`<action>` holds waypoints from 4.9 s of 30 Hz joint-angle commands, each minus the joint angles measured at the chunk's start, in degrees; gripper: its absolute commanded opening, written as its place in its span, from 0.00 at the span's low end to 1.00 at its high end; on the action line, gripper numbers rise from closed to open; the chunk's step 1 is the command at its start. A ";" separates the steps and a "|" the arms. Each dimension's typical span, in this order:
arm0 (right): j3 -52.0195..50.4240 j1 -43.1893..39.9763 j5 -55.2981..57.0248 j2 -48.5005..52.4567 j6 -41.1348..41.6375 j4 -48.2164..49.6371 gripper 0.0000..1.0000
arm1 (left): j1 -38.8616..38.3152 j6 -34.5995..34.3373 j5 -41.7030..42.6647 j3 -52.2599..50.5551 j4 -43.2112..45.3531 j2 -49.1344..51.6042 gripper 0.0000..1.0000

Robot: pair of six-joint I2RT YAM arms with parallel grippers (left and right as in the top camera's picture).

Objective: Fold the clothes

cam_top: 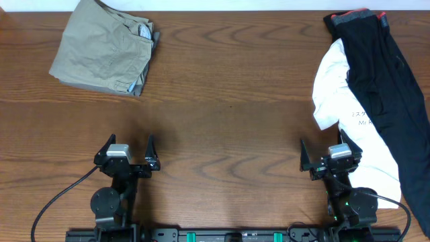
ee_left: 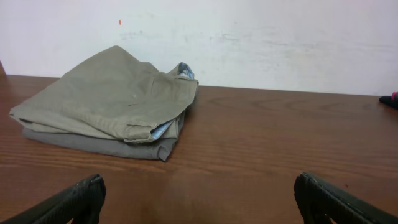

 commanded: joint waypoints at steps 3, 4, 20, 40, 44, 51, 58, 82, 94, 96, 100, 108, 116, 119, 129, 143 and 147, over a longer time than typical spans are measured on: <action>-0.09 0.37 0.39 -0.31 1.01 -0.24 0.99 | 0.24 -0.09 1.81 -0.61 -2.34 -0.55 0.98; -0.09 0.37 0.37 -0.31 1.01 -0.24 0.99 | 0.24 -0.09 1.81 -0.61 -2.34 -0.55 0.98; -0.09 0.37 0.39 -0.31 1.01 -0.24 0.99 | 0.24 -0.09 1.81 -0.61 -2.34 -0.55 0.98; -0.09 0.37 0.37 -0.31 1.01 -0.24 0.99 | 0.24 -0.09 1.81 -0.61 -2.34 -0.55 0.98; -0.09 0.37 0.39 -0.31 1.01 -0.24 0.99 | 0.24 -0.09 1.81 -0.61 -2.34 -0.55 0.98; -0.09 0.37 0.37 -0.31 1.01 -0.24 0.99 | 0.24 -0.09 1.81 -0.61 -2.36 -0.55 0.98; -0.09 0.37 0.37 -0.31 1.01 -0.24 0.99 | 0.24 -0.09 1.81 -0.59 -2.38 -0.55 0.98; -0.09 0.37 0.37 -0.31 1.01 -0.24 0.99 | 0.24 0.26 1.73 -0.59 -2.51 -0.42 0.98; -0.07 0.37 3.56 -0.31 -0.09 -0.57 0.99 | 0.24 2.75 -0.76 -0.59 -2.58 -0.39 0.98; -0.07 0.37 3.56 -0.31 -0.09 -0.57 0.99 | 0.24 2.75 -0.76 -0.59 -2.58 -0.39 0.98; -0.07 0.37 3.87 -0.31 -0.09 -0.55 0.99 | 0.24 2.75 -0.76 -0.59 -2.32 -0.39 0.98; -0.07 0.37 4.98 -0.31 -0.11 0.04 0.99 | 0.24 2.75 -0.76 -0.59 -2.56 -0.39 0.98; -0.07 0.37 5.25 -0.31 -0.07 2.47 0.99 | 0.24 2.73 -0.57 -0.59 -2.71 -0.39 0.98; -0.07 0.37 5.22 -0.31 1.68 4.46 0.99 | 0.24 2.45 -0.52 -0.59 -2.71 -0.39 0.98; 3.82 0.37 4.63 0.37 4.48 3.87 0.99 | 0.24 -1.55 2.75 3.34 -2.82 0.22 0.98; 33.70 0.26 3.93 32.02 4.46 -3.06 0.99 | 0.24 -2.19 5.38 31.93 -13.31 31.36 0.98; 44.46 0.26 3.54 43.71 4.48 -8.35 0.99 | 0.22 -2.14 8.94 43.71 -18.73 43.85 0.98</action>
